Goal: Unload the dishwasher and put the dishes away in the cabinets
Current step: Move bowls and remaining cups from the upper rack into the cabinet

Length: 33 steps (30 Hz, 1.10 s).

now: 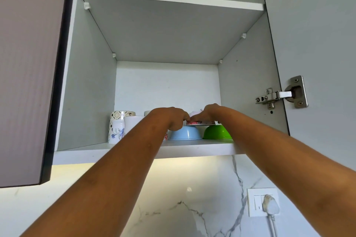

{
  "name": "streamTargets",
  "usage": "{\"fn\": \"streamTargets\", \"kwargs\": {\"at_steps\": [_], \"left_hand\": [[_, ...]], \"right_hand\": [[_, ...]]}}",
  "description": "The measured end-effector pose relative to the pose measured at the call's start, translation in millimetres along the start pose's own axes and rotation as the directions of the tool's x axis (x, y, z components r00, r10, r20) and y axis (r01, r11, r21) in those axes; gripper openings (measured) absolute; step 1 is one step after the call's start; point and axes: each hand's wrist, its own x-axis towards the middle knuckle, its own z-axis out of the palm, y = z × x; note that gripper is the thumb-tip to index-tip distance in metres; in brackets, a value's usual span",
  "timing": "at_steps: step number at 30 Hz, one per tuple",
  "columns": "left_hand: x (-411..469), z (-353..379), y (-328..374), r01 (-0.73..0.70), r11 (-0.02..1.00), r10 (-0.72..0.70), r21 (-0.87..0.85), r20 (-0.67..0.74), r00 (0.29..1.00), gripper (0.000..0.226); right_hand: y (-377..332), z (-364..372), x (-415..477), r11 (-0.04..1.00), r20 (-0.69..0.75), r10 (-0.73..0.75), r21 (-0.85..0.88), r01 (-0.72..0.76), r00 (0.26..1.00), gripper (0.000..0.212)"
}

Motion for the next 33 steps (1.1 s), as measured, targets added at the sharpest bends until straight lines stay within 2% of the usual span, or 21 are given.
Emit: {"fn": "streamTargets", "kwargs": {"at_steps": [2, 4, 6, 8, 12, 15, 17, 19, 22, 24, 26, 28, 31, 33], "left_hand": [[-2.7, 2.9, -0.5, 0.003, 1.0, -0.003, -0.016, -0.005, 1.0, 0.06], [-5.1, 3.2, -1.9, -0.001, 1.0, 0.0, -0.029, -0.025, 1.0, 0.06], [-8.5, 2.7, -1.8, -0.007, 0.999, 0.004, -0.04, -0.068, 0.998, 0.061], [-13.3, 4.5, -2.5, -0.023, 0.998, 0.016, -0.055, -0.113, 0.993, 0.061], [-24.5, 8.9, -14.9, -0.102, 0.982, 0.063, -0.161, -0.231, 0.971, 0.048], [-44.0, 15.2, -22.5, -0.163, 0.943, 0.038, -0.29, -0.394, 0.918, 0.033], [-63.9, 22.6, -20.1, -0.198, 0.89, -0.037, -0.41, -0.498, 0.866, 0.025], [-82.2, 30.5, -10.2, -0.206, 0.891, -0.093, -0.405, -0.607, 0.79, 0.028], [-99.3, 46.8, 10.7, -0.146, 0.966, -0.055, -0.214, -0.72, 0.692, 0.032], [-110.2, 60.5, 27.0, -0.143, 0.979, -0.013, -0.147, -0.742, 0.671, 0.034], [-121.0, 77.2, 35.0, -0.173, 0.977, 0.015, -0.128, -0.761, 0.648, 0.039], [-133.4, 94.3, 46.0, -0.172, 0.977, 0.008, -0.126, -0.784, 0.621, 0.038], [-159.4, 124.4, 69.5, -0.139, 0.974, -0.049, -0.181, -0.761, 0.647, 0.039], [-178.4, 146.3, 85.4, -0.157, 0.956, -0.079, -0.249, -0.729, 0.68, 0.04]], "right_hand": [[-0.1, 0.6, -1.5, 0.996, -0.033, -0.02, -0.084, 0.017, 0.999, 0.053], [-1.6, 1.7, 0.0, 0.993, -0.025, -0.041, -0.11, 0.038, 0.999, 0.049], [-1.4, 0.8, -0.9, 0.995, -0.012, -0.04, -0.096, 0.039, 0.999, 0.041], [-0.6, 2.0, -0.6, 0.998, -0.016, -0.023, -0.055, 0.022, 1.0, 0.048], [0.4, 4.4, -3.0, 0.967, -0.07, 0.065, 0.252, -0.046, 0.995, 0.079], [2.4, -1.4, -16.6, 0.864, -0.193, 0.05, 0.5, 0.054, 0.98, 0.084], [3.6, -5.3, -33.2, 0.726, -0.295, 0.039, 0.665, 0.176, 0.955, 0.076], [-0.1, -2.9, -57.0, 0.599, -0.413, 0.035, 0.738, 0.311, 0.91, 0.06], [-15.7, 13.7, -88.8, 0.59, -0.556, -0.026, 0.663, 0.462, 0.831, 0.041], [-23.5, 25.9, -109.1, 0.557, -0.573, -0.082, 0.652, 0.514, 0.815, 0.022], [-30.0, 36.9, -129.5, 0.469, -0.587, -0.104, 0.683, 0.56, 0.803, 0.009], [-29.0, 49.5, -153.2, 0.418, -0.633, -0.092, 0.677, 0.606, 0.769, 0.01], [-19.2, 78.7, -189.8, 0.356, -0.635, -0.087, 0.7, 0.619, 0.768, 0.011], [-11.4, 101.3, -217.3, 0.371, -0.616, -0.076, 0.712, 0.596, 0.784, 0.011]]}}
